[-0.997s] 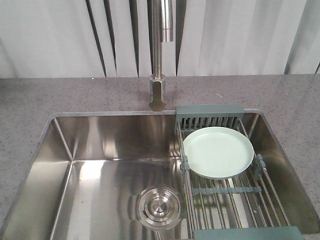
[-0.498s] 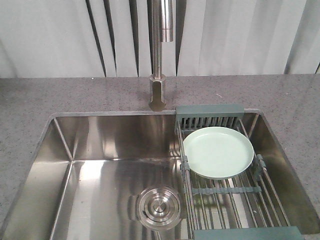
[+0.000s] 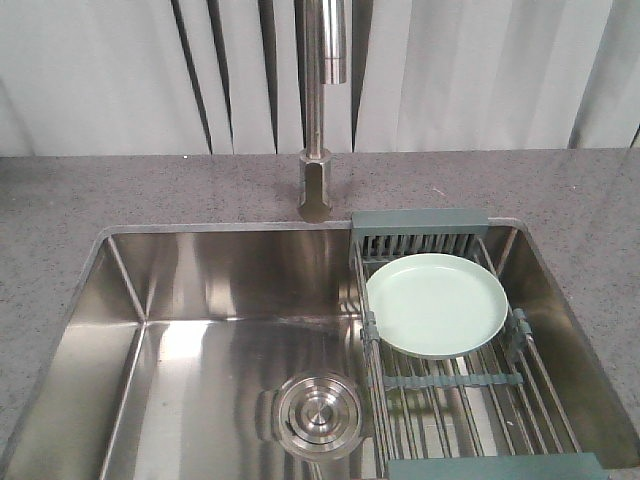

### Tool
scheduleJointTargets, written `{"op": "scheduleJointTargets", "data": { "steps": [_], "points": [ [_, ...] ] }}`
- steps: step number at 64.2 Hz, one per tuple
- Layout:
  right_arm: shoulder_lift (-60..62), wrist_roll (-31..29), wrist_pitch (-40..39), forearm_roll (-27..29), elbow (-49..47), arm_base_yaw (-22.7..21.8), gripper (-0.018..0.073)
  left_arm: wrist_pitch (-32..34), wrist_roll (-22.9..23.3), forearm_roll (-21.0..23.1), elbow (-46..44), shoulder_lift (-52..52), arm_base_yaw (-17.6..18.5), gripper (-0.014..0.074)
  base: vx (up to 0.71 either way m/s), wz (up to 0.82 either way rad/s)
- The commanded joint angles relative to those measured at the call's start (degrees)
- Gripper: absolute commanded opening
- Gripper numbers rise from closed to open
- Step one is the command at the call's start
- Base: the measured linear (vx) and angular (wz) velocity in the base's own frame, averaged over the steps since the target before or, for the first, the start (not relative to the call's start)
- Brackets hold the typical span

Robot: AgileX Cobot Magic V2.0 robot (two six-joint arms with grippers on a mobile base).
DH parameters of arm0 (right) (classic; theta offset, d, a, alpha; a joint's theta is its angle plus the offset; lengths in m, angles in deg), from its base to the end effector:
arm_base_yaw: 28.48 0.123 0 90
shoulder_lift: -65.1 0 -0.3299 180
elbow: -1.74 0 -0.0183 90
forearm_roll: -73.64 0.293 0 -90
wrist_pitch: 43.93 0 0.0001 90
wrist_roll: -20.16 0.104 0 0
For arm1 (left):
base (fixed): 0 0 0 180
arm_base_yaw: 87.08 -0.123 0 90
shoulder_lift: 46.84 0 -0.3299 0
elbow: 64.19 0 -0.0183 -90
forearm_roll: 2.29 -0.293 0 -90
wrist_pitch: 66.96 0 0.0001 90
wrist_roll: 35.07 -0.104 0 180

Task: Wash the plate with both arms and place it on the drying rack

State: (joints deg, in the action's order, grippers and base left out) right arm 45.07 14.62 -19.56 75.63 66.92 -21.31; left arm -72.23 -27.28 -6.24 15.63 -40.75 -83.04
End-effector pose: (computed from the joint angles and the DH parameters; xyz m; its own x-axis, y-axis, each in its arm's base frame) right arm 0.0777 0.0113 0.2438 -0.3226 -0.1061 -0.9406 -0.1595 0.9856 -0.0565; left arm 0.0668 -0.0040 0.1949 -0.0246 -0.0657 -0.9975 0.0626 0.9958 -0.0671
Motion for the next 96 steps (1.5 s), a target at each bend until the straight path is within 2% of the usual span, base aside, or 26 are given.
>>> {"op": "scheduleJointTargets", "data": {
  "steps": [1,17,29,40,53,65,96],
  "points": [
    [-0.54,-0.15,-4.08,-0.10,-1.41,-0.24,-0.0010,4.22,0.64,0.39,1.12,-0.92,0.39,-0.0006,0.00,0.00],
    [1.95,-0.01,-4.74,-0.23,-0.44,-0.24,-0.0010,4.22,0.64,0.39,1.12,-0.92,0.39,-0.0006,0.00,0.00],
    [7.94,0.54,-11.52,0.11,6.74,-0.24,-0.0010,4.22,0.64,0.39,1.12,-0.92,0.39,-0.0006,0.00,0.00],
    [13.68,0.94,-22.10,0.03,15.92,-0.24,-0.0010,4.22,0.64,0.39,1.12,-0.92,0.39,-0.0006,0.00,0.00],
    [14.44,1.15,-21.35,-0.14,15.86,-0.43,-0.0010,4.22,0.64,0.39,1.12,-0.92,0.39,-0.0006,0.00,0.00],
    [14.44,1.72,-21.30,-0.21,15.86,-3.13,-0.0010,4.22,0.64,0.39,1.12,-0.92,0.39,-0.0006,0.00,0.00],
    [14.44,1.66,-21.30,-0.42,15.81,-3.07,-0.0010,4.22,0.64,0.39,1.12,-0.92,0.39,-0.0006,0.00,0.00]
  ]
}}
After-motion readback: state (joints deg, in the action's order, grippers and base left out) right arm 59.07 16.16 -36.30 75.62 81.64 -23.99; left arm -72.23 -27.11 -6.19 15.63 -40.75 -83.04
